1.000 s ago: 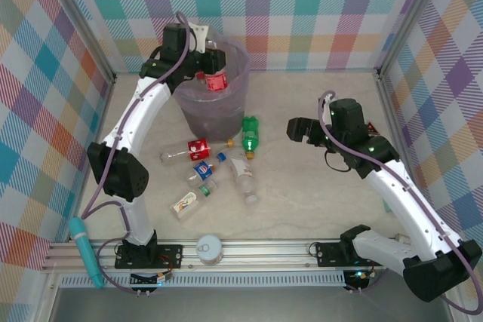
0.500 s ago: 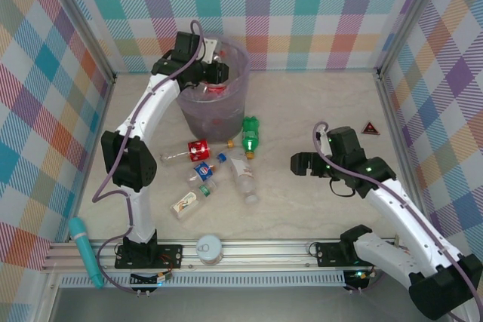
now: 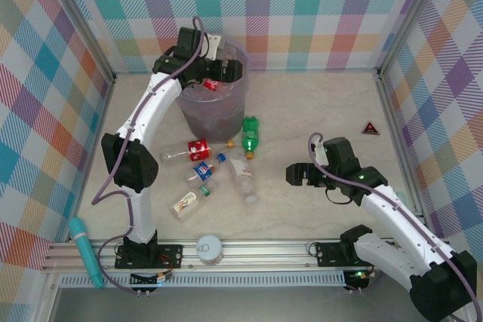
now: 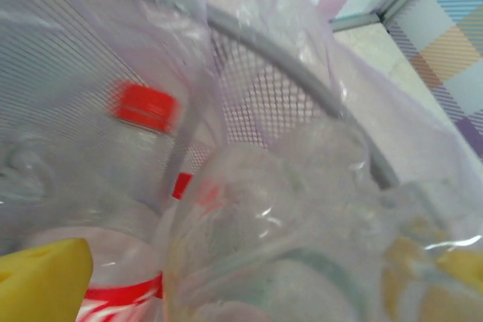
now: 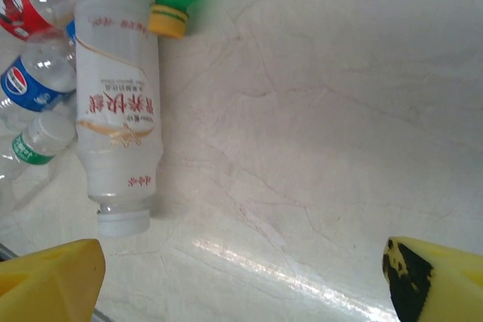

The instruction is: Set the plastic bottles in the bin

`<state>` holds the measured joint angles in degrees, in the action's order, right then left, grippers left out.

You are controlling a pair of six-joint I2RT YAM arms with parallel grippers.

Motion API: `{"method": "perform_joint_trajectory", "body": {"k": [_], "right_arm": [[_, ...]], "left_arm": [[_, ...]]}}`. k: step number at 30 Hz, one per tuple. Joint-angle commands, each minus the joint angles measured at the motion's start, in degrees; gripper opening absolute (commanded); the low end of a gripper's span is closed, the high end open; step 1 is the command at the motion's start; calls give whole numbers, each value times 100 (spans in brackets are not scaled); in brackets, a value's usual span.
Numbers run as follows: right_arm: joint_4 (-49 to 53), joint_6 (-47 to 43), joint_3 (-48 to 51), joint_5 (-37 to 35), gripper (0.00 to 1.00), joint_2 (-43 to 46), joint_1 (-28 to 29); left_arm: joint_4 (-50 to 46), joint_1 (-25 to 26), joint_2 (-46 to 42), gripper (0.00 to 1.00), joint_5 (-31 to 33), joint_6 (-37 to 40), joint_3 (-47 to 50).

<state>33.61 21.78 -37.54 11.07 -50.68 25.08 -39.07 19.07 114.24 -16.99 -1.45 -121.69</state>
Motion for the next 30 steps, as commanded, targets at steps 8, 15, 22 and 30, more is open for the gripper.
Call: {"method": "perform_joint_trajectory", "body": {"k": [8,15,22,30], "right_arm": [[-908,850,193,728,90,-277,320],[-1913,1127,-353,302,85,-1910,1568],[-2219,1009,-1177,135,86,-3414,1964],[-2217,1243,-1870,-194,85,-4590,2207]], "left_arm": [[-131,-94,-2076,100,1494,-64,547],[459,21,-4704,99,1859,-1679,4010],[1616,172,-6348,98,933,-3837,6945],[3704,306,-6345,96,680,-5125,8627]]}}
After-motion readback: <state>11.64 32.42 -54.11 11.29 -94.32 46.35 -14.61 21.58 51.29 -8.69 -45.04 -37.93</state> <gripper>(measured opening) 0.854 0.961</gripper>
